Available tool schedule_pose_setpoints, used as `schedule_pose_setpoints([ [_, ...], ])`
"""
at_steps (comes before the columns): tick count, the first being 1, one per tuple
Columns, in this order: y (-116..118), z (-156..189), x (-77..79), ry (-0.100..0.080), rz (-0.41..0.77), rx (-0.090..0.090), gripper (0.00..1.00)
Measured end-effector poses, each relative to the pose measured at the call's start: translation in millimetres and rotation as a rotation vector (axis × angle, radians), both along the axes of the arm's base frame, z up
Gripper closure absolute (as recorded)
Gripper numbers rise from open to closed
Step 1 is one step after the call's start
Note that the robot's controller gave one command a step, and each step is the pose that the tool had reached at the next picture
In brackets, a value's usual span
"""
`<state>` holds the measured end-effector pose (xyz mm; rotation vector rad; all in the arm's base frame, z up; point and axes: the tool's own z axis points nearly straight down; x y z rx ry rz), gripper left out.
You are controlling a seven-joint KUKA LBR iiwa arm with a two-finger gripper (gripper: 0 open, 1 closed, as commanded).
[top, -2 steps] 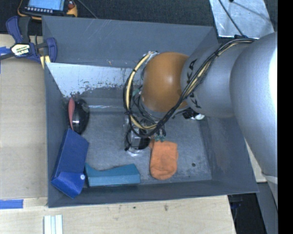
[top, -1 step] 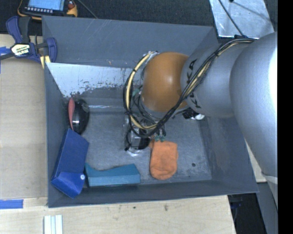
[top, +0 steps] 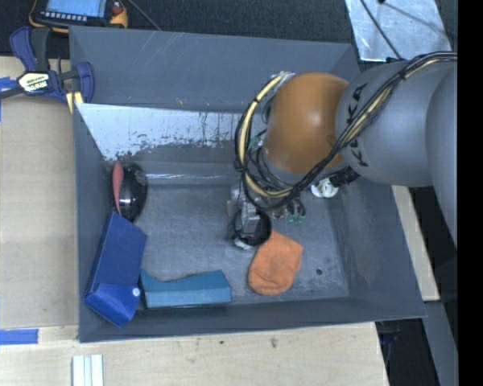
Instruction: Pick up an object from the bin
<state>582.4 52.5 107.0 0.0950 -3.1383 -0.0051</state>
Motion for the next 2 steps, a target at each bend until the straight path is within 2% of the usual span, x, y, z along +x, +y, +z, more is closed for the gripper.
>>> schedule_pose_setpoints([
  [1, 1.6, 61.5, 32.5, -0.003, -0.092, -0.007, 1.00],
  [2, 16.1, 93.8, -4.5, -0.004, -0.063, -0.002, 1.00],
])
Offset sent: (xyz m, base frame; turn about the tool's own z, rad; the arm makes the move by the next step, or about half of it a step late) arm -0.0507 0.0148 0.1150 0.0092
